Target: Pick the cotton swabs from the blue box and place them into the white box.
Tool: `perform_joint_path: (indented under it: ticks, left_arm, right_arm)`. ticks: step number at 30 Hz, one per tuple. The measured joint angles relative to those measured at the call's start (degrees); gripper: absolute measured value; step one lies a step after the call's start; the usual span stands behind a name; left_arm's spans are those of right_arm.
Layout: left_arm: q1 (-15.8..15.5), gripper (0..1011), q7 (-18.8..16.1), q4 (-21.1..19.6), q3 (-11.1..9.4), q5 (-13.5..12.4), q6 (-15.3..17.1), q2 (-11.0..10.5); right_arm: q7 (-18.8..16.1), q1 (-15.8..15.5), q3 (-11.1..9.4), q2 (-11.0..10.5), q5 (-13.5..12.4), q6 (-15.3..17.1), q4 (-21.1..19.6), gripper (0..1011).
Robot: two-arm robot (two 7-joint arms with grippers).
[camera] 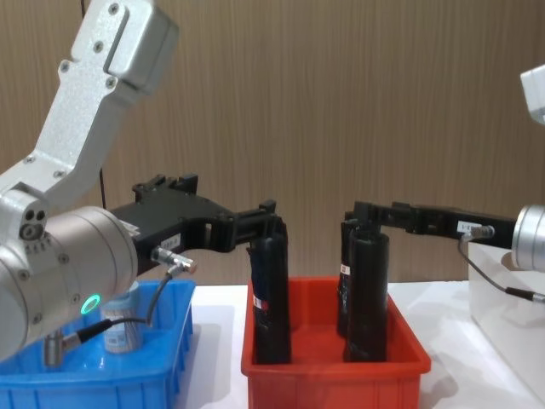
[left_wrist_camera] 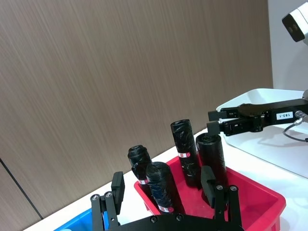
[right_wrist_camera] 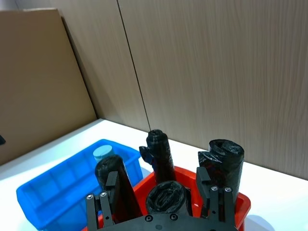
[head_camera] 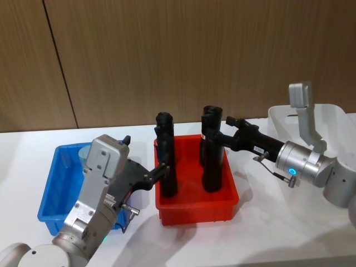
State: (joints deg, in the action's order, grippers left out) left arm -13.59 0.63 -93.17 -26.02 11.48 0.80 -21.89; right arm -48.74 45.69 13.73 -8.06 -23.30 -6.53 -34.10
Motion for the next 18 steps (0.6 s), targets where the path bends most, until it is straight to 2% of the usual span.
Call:
perform_joint_path:
  ticks: [12, 18]
  left_arm:
    - [0.0, 1004, 0.0, 0.0, 0.0, 0.0, 0.0, 0.0]
    - [0.0, 1004, 0.0, 0.0, 0.0, 0.0, 0.0, 0.0]
  right_arm:
    - [2.46, -0.83, 1.59, -0.31, 5.0, -0.46, -1.39, 1001]
    - [3.23, -1.19, 2.23, -0.43, 6.56, -0.77, -1.7, 1001]
